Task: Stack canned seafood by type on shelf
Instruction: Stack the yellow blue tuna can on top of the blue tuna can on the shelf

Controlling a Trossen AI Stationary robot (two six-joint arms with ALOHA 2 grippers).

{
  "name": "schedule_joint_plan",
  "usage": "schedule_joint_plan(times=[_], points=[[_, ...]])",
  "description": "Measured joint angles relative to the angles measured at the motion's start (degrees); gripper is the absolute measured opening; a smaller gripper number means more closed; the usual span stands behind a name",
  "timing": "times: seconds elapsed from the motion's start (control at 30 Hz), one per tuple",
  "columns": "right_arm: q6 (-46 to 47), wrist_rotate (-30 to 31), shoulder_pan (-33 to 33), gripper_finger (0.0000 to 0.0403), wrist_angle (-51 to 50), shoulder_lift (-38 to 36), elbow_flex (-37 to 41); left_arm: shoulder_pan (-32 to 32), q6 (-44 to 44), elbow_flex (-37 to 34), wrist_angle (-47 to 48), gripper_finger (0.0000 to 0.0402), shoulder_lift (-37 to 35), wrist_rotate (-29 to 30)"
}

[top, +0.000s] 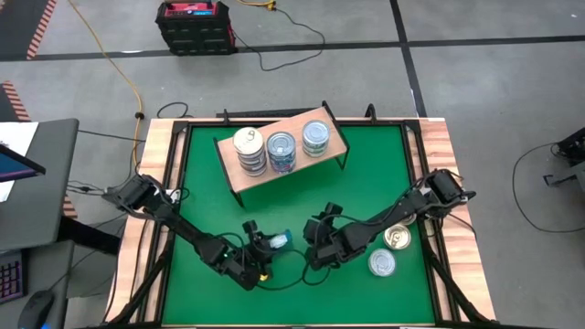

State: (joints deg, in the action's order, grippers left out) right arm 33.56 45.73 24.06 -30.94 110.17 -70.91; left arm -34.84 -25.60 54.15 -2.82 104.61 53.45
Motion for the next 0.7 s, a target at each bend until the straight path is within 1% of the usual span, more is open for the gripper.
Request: schedule_joint_plan(times=[0.07,0.2,0.3,0.37,0.43,0.53,0.6,0.7], points=[[1.71,0.02,0.64,0.0219,-1.83,0.00,0.00,-0.03,3.01,1.98,2.76,0.0130,-1.00,0.47],[4.87,0.51,2.32,0.0219,-3.77,0.00,0.00,0.28,8.11,6.76,13.12,0.0130,-5.88,2.07],[6.61,0.64,3.49,0.0219,-3.97,0.00,0.00,0.73,15.68,9.55,18.49,0.0130,-10.05,4.79],[7.68,0.67,4.07,0.0219,-4.03,0.00,0.00,0.88,24.47,11.02,18.70,0.0131,-12.86,6.95],[8.96,0.71,4.51,0.0219,-4.19,0.00,0.00,1.57,35.19,12.93,18.13,0.0136,-15.57,9.50],[10.45,0.90,4.87,0.0219,-4.30,0.00,0.00,3.61,49.84,15.73,17.90,0.0138,-18.20,12.11],[11.28,0.92,4.91,0.0219,-4.35,0.00,0.00,5.86,58.32,17.18,17.16,0.0138,-19.05,12.63],[11.93,1.13,5.17,0.0219,-4.41,0.00,0.00,9.44,71.31,17.93,12.56,0.0138,-19.68,12.08]])
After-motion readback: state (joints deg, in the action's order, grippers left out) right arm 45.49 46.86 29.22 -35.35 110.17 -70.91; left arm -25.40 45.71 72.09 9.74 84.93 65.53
